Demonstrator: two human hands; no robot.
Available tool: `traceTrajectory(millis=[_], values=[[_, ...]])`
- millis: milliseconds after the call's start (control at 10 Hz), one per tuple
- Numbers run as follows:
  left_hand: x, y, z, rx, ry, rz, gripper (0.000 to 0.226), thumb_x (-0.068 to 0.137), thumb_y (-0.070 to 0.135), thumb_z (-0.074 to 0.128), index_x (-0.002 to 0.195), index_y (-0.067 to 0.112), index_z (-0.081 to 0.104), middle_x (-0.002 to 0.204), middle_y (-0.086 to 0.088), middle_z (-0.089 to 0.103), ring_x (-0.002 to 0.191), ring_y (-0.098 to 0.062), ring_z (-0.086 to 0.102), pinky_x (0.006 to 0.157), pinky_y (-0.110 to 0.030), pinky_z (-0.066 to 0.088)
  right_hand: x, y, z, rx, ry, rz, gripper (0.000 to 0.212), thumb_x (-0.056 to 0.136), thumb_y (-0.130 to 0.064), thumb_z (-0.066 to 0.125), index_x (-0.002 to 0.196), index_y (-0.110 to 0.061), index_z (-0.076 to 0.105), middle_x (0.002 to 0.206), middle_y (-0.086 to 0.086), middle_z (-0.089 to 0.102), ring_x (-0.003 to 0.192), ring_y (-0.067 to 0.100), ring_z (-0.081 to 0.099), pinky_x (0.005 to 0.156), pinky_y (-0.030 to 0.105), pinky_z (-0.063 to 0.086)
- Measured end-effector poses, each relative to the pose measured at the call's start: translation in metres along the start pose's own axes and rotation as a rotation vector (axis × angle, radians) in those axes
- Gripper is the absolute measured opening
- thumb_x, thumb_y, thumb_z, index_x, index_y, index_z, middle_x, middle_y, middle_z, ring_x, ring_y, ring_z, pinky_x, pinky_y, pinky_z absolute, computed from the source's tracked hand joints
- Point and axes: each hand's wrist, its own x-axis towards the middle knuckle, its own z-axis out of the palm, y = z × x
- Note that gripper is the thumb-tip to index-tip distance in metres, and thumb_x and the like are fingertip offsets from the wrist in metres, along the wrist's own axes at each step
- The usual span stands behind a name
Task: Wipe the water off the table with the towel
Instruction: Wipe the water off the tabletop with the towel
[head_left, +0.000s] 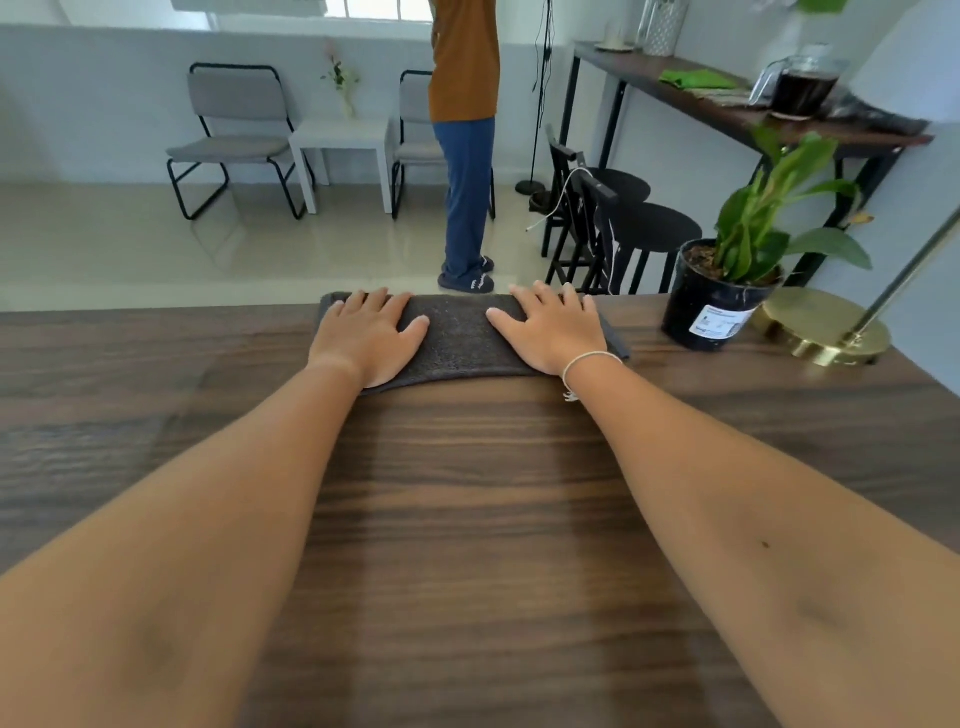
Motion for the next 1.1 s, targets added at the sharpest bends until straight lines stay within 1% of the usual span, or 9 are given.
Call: traceTrajectory(millis=[100, 200, 500, 700, 1100], values=[[-0.036, 0.008, 0.001, -0.003, -0.028, -0.026, 0.062, 0.096, 0.053, 0.018, 0.151, 0.025, 0.016, 0.161, -0.005, 0.011, 0.149, -0.027, 0.009, 0.120, -0.042, 0.009, -0.039, 0.003, 0.000, 0.020, -0.016, -0.011, 0.069, 0.090, -0.067, 0.018, 0.151, -0.035, 0.016, 0.162, -0.002, 0.008, 0.149, 0.030, 0.003, 0.120, 0.047, 0.001], [-0.087, 0.022, 0.000, -0.023, -0.039, -0.050, 0.061, 0.096, 0.052, 0.018, 0.152, 0.026, 0.014, 0.162, -0.004, 0.007, 0.149, -0.026, 0.007, 0.121, -0.041, 0.007, -0.091, 0.011, 0.000, 0.042, -0.024, -0.024, 0.068, 0.091, -0.066, 0.018, 0.152, -0.035, 0.015, 0.163, -0.002, 0.006, 0.149, 0.030, 0.001, 0.120, 0.047, -0.001], [-0.264, 0.081, -0.001, -0.027, -0.034, -0.096, 0.061, 0.096, 0.051, 0.020, 0.152, 0.026, 0.013, 0.162, -0.003, 0.006, 0.149, -0.025, 0.007, 0.120, -0.040, 0.007, -0.267, 0.046, -0.009, 0.066, -0.052, -0.073, 0.069, 0.091, -0.067, 0.018, 0.152, -0.035, 0.015, 0.163, -0.002, 0.004, 0.149, 0.029, -0.001, 0.120, 0.046, -0.002], [-0.351, 0.109, 0.003, -0.026, -0.053, -0.099, 0.061, 0.097, 0.050, 0.021, 0.152, 0.026, 0.014, 0.162, -0.003, 0.007, 0.149, -0.025, 0.006, 0.121, -0.040, 0.007, -0.362, 0.065, -0.010, 0.084, -0.066, -0.069, 0.068, 0.092, -0.066, 0.018, 0.152, -0.034, 0.014, 0.163, -0.001, 0.003, 0.149, 0.029, -0.002, 0.120, 0.046, -0.002], [-0.435, 0.153, -0.002, -0.052, -0.058, 0.000, 0.061, 0.097, 0.050, 0.020, 0.151, 0.026, 0.011, 0.162, -0.004, 0.004, 0.150, -0.026, 0.003, 0.121, -0.040, 0.004, -0.466, 0.097, -0.018, 0.075, -0.021, 0.024, 0.065, 0.092, -0.065, 0.018, 0.151, -0.037, 0.016, 0.163, -0.004, 0.006, 0.149, 0.027, 0.001, 0.120, 0.044, -0.002]])
